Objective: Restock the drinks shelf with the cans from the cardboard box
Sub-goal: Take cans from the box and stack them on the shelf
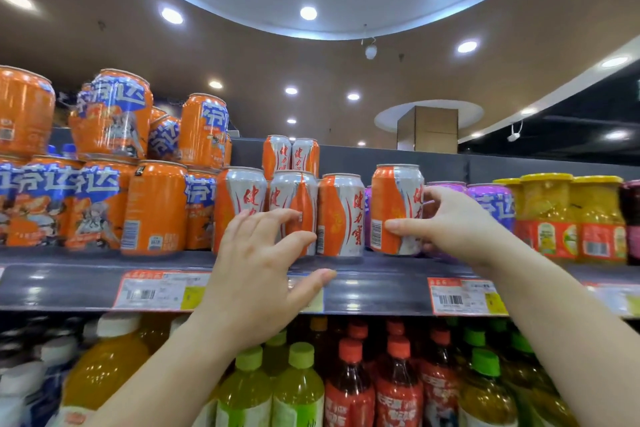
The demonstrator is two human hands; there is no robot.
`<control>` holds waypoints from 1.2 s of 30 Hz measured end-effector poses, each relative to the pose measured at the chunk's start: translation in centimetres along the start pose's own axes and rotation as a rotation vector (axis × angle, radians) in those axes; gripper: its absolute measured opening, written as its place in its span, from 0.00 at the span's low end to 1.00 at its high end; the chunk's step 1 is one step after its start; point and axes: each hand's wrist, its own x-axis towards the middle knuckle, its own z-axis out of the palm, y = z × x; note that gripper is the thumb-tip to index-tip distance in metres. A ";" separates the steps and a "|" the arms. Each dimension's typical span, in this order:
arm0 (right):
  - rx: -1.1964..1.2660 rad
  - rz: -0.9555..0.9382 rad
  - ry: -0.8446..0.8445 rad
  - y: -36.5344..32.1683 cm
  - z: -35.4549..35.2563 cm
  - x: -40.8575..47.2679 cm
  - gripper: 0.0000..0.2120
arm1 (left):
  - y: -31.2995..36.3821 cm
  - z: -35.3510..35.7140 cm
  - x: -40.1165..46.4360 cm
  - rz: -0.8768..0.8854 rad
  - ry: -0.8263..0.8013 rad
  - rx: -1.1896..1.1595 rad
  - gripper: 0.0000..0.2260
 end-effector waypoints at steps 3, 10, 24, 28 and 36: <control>0.050 0.023 0.048 -0.6 -0.8 0.4 0.28 | -0.1 0.1 -0.1 0.010 -0.002 0.002 0.26; 0.148 -0.023 0.075 -4.0 -3.8 2.4 0.28 | 0.0 0.1 -0.1 0.019 0.016 0.003 0.26; 0.138 -0.031 -0.099 -4.7 -2.4 9.1 0.29 | 0.5 -0.2 4.2 0.057 0.174 -0.022 0.27; 0.156 -0.092 -0.081 -4.2 -1.9 10.4 0.31 | -0.1 -0.5 6.6 0.072 0.272 0.028 0.31; 0.184 -0.117 -0.208 -3.9 0.8 13.6 0.16 | -1.1 0.3 8.3 0.054 -0.034 0.150 0.42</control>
